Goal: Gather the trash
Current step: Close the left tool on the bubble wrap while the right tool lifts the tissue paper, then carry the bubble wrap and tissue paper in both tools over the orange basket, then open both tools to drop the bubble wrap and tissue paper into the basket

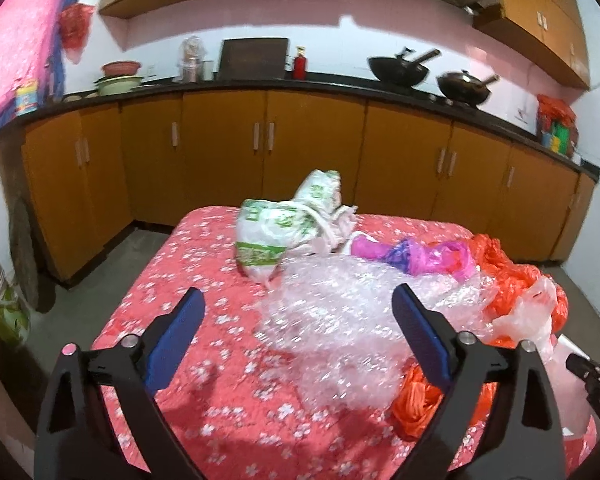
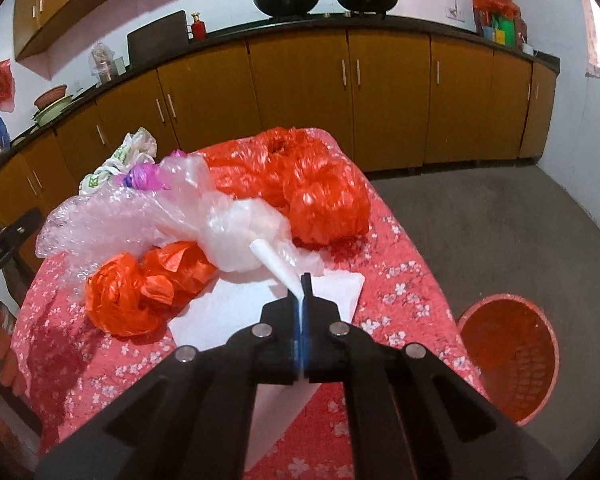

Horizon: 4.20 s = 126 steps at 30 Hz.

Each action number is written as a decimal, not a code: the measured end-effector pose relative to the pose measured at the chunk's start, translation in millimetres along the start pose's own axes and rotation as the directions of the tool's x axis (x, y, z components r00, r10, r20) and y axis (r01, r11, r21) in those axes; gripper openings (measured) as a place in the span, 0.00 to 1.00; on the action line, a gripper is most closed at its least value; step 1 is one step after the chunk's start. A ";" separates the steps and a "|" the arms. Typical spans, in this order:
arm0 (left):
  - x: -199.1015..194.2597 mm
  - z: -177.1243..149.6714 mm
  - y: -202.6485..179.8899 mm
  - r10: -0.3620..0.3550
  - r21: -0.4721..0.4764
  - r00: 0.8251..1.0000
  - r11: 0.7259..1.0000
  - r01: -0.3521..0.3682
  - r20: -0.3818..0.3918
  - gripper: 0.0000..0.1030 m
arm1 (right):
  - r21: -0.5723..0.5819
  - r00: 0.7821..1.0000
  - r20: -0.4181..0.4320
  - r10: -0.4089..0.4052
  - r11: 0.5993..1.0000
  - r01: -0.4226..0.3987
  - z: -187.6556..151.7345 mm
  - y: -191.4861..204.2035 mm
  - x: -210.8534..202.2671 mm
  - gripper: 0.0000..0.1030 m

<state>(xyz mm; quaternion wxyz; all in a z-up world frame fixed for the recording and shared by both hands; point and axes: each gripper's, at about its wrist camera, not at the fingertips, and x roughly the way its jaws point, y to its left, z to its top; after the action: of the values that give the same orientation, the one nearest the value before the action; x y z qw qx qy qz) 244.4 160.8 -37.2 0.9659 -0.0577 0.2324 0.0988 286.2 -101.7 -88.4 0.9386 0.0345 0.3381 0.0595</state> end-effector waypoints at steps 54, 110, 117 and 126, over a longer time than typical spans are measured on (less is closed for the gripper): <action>-101.3 15.6 -193.0 -0.380 0.196 0.924 0.903 0.383 -0.053 0.07 | 0.196 0.954 0.188 -0.235 0.960 0.198 5.9 -216.7 -143.6 0.03; 19.2 -169.2 -467.2 -0.335 0.350 0.792 0.760 0.547 -0.511 0.07 | 0.390 0.986 -0.087 -0.140 0.906 0.163 -65.9 -416.2 14.3 0.07; 18.5 -172.1 -468.8 -0.346 0.337 0.782 0.757 0.559 -0.519 0.33 | 0.393 0.984 -0.087 -0.157 0.902 0.178 -71.4 -416.8 9.3 0.32; 7.2 -151.0 -452.0 -0.377 0.287 0.787 0.783 0.552 -0.488 0.33 | 0.371 0.973 -0.072 -0.217 0.900 0.228 -70.9 -418.1 -15.4 0.37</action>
<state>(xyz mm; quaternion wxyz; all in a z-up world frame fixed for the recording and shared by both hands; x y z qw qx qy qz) 283.0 -302.0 -144.6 0.8788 0.0728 0.4203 -0.2138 266.0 -516.2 -177.1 0.9101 0.1743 0.3584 -0.1138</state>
